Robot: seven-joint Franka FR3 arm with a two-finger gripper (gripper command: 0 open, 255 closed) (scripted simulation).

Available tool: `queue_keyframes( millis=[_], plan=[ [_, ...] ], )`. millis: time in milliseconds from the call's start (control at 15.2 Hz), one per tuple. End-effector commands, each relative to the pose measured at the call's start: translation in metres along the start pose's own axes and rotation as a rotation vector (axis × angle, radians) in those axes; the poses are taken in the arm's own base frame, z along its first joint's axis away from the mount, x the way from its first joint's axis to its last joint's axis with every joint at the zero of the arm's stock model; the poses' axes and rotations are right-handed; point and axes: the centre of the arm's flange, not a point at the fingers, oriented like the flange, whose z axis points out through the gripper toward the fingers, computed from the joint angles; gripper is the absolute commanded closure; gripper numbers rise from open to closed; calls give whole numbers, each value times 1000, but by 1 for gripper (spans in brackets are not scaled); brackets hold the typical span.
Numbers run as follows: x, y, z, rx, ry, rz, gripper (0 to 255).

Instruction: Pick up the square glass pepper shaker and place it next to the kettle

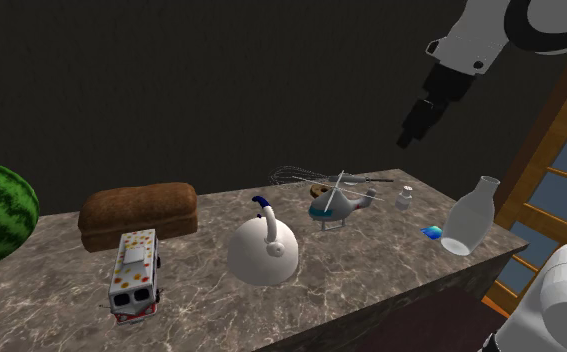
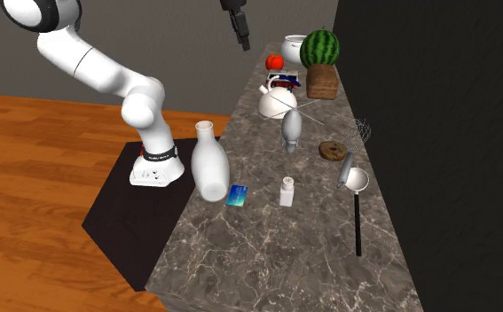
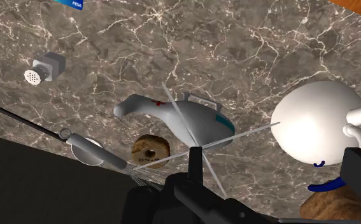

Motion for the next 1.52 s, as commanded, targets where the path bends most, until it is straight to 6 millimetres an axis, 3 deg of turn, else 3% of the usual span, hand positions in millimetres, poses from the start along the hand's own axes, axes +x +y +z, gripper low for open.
queue_keyframes(
  millis=[0,1452],
  plan=[
    [0,0,0,0,0,0,0],
    [3,237,168,0,-22,-13,0]
  ],
)
